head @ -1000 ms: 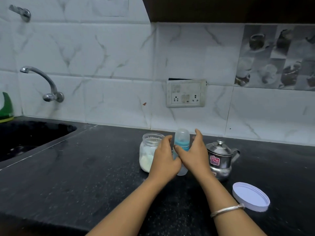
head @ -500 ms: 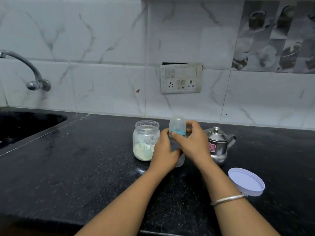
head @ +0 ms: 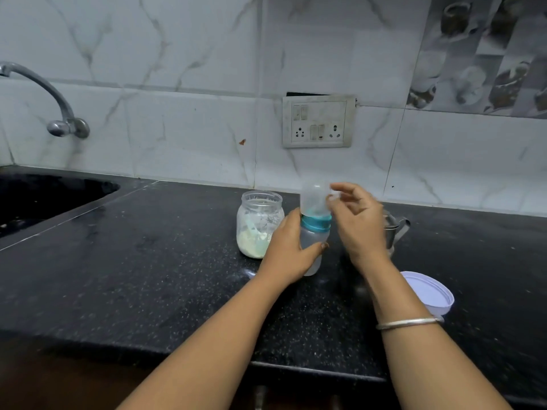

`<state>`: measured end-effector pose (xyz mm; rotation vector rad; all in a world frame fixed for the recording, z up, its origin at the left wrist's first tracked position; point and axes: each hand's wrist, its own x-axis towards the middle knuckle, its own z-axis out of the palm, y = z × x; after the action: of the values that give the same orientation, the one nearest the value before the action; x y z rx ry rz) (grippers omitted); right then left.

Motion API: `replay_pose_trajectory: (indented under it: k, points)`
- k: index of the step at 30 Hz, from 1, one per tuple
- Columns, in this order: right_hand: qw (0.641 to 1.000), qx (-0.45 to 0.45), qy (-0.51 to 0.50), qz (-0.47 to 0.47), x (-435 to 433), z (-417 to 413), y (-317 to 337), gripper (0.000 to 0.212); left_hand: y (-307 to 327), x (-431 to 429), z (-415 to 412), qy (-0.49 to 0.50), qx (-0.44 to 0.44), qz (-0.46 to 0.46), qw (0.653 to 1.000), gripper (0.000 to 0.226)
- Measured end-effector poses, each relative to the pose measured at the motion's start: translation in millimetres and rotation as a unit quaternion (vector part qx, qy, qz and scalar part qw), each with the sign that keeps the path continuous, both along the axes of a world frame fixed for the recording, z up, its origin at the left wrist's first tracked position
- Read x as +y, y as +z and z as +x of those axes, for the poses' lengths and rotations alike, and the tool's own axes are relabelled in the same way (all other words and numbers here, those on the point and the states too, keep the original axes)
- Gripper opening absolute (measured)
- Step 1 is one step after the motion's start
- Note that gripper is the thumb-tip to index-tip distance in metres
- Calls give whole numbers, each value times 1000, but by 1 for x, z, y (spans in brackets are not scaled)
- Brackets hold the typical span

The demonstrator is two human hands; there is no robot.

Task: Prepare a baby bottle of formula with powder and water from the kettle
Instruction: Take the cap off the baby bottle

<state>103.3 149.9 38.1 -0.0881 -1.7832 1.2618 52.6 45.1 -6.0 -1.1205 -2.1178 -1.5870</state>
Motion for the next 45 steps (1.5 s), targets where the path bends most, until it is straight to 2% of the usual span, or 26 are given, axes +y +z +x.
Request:
replay_pose_trajectory:
  k: [2,5,10,15,18,22,27,29,31,33,37,40,45]
  points:
    - [999,-39,18,24,-12,-4,-6,29,0,1,2,4,0,3,1000,50]
    - [998,-48,5,49,-24,-7,-11,49,1,1,2,12,2,9,1000,50]
    - [1000,1,6,28,-21,-8,-12,34,3,1,3,4,21,14,1000,50]
    - [993,88,23,-75,-12,-2,-2,35,1,1,1,-2,10,25,1000,51]
    - [994,82,-3,-74,-4,2,0,37,0,1,1,4,21,10,1000,55]
    - [993,72,15,-88,-3,2,0,34,0,-1,2,9,24,7,1000,55]
    - [976,124,47,-174,-8,7,7,32,1,-3,2,15,21,2,1000,56]
    - [978,122,26,-168,-5,11,9,34,1,-3,2,15,18,2,1000,56]
    - [992,80,-34,-95,1,18,9,38,1,-4,2,14,16,0,1000,55]
    - [994,-28,-102,25,9,25,8,40,1,-5,2,18,11,-1,1000,55]
    - [933,-267,-128,205,18,40,0,51,1,-5,2,25,1,0,1000,57]
    - [904,-346,-111,224,17,43,-3,46,1,-5,1,26,-6,0,1000,57]
    - [872,-400,-124,254,19,42,-7,34,0,-6,2,33,-9,0,999,58]
